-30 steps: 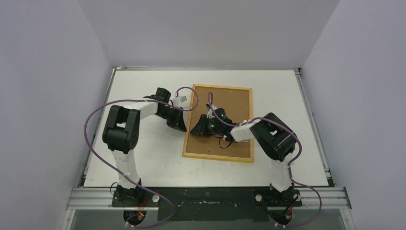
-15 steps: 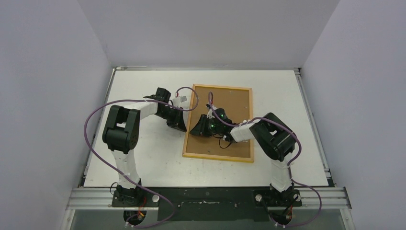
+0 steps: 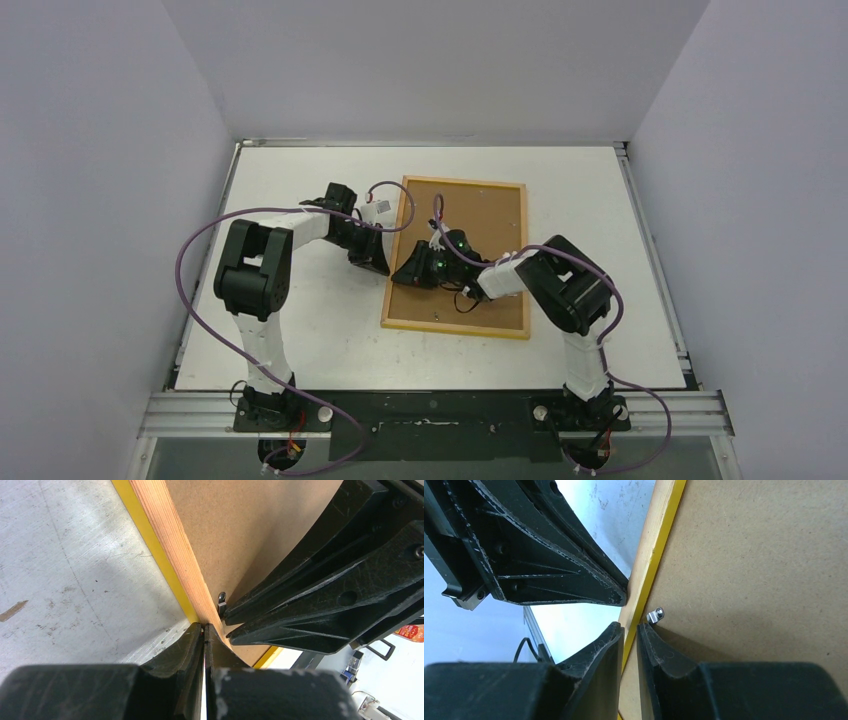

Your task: Put the photo into the frame

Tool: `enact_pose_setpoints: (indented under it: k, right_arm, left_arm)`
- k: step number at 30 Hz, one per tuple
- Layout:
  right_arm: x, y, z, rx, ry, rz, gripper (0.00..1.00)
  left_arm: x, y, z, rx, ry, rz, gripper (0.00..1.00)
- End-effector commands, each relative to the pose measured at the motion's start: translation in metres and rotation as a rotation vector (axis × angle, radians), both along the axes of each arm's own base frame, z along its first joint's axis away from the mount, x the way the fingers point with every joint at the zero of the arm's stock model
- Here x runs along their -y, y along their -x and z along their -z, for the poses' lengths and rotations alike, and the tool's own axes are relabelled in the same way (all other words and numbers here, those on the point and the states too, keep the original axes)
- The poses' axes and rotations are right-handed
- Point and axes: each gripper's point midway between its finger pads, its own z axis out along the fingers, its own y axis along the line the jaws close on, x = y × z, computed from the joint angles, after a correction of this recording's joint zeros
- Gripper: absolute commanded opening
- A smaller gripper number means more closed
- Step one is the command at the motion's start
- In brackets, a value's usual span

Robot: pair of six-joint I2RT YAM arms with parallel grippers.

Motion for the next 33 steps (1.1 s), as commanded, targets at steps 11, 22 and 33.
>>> enact_pose_setpoints:
  k: [11, 22, 33]
  right_arm:
    - [0.004, -0.015, 0.013, 0.049, 0.055, 0.097, 0.2]
    - [-0.002, -0.027, -0.008, 0.186, 0.042, 0.077, 0.23]
    - [0.008, -0.025, -0.095, 0.327, 0.009, 0.052, 0.5]
  left_arm:
    - [0.009, -0.01, -0.009, 0.033, 0.043, 0.024, 0.02]
    - [0.008, -0.008, -0.012, 0.027, 0.04, 0.033, 0.02]
    - [-0.005, -0.029, -0.052, 0.051, 0.114, -0.034, 0.03]
